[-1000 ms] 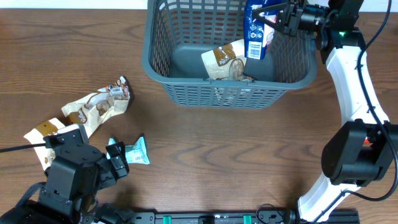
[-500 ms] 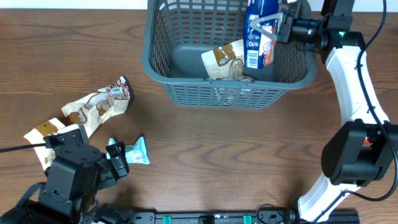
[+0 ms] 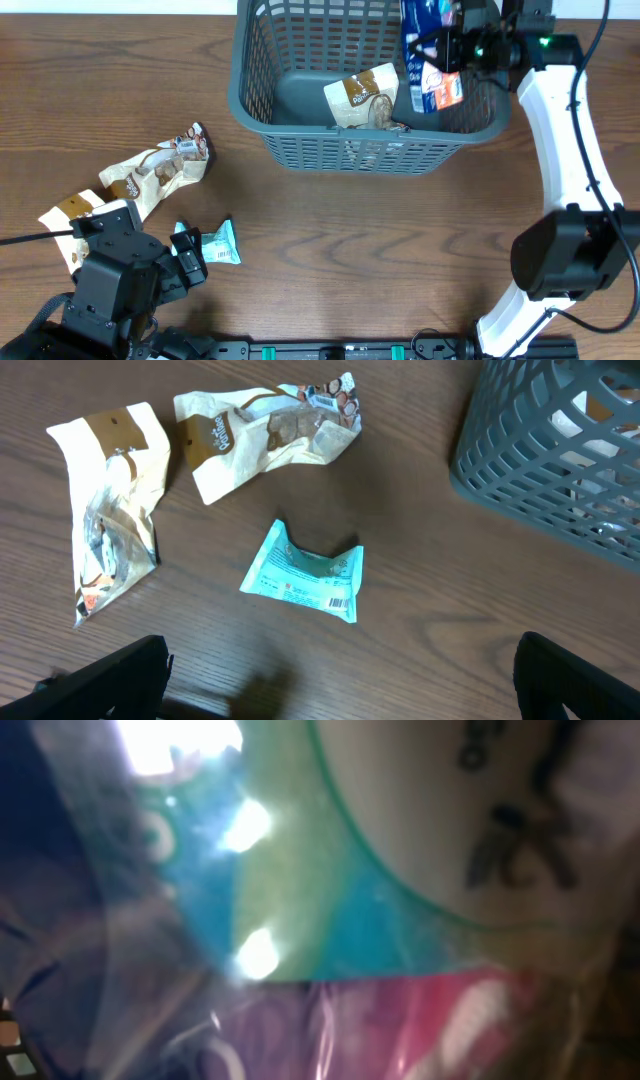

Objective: Pack container
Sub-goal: 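Lower the tissue box into the basket with the right gripper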

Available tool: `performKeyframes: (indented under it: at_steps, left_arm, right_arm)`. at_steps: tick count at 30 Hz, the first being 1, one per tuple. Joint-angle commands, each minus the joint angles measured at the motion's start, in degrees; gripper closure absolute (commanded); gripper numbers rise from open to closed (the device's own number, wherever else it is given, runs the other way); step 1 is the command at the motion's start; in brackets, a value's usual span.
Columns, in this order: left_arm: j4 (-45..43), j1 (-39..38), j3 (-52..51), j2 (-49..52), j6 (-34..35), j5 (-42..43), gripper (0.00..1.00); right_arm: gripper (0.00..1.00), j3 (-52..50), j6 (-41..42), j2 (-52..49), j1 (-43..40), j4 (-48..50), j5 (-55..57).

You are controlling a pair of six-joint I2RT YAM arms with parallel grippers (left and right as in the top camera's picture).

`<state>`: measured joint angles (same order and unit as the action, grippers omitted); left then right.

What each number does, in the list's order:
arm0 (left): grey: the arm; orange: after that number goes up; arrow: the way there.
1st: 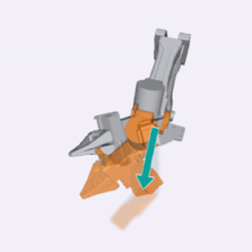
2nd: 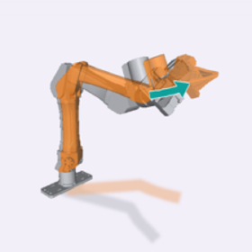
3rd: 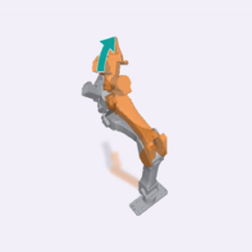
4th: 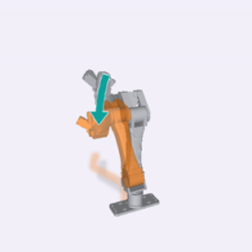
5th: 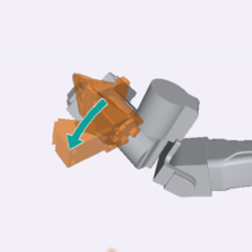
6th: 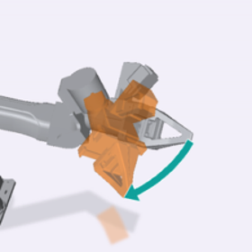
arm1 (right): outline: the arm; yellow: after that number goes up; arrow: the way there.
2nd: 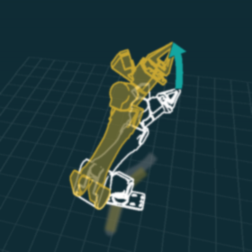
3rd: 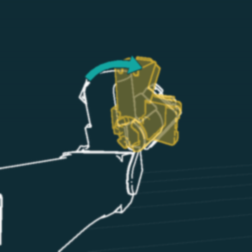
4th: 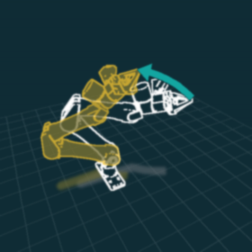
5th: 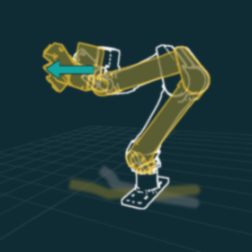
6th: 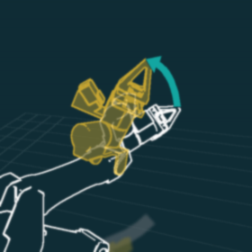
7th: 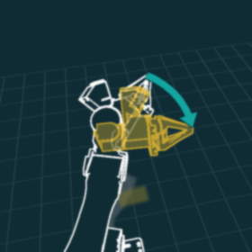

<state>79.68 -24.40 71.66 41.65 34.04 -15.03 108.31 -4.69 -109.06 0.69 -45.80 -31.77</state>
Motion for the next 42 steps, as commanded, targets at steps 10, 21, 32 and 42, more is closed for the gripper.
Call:
performKeyframes:
  at_steps: [10, 21, 32, 42]
  left_arm:
    - [0.3, 0.3, 0.4, 0.2, -1.0, -0.7, 0.01]
    - [0.3, 0.3, 0.4, 0.2, -1.0, -0.7, 0.01]
    - [0.3, 0.3, 0.4, 0.2, -1.0, -0.7, 0.01]
    - [0.3, 0.3, 0.4, 0.2, -1.0, -0.7, 0.01]
  right_arm:
    - [0.99, 4.5, -8.5, 3.1, 7.2, -9.6, 12.9]
    - [0.98, 4.5, -14.8, 3.0, 11.0, -17.1, 23.8]
    - [0.99, 3.6, -26.8, 3.0, 11.0, -21.3, 23.1]
    - [0.99, 0.8, -32.4, 2.8, 11.0, -22.1, 22.5]
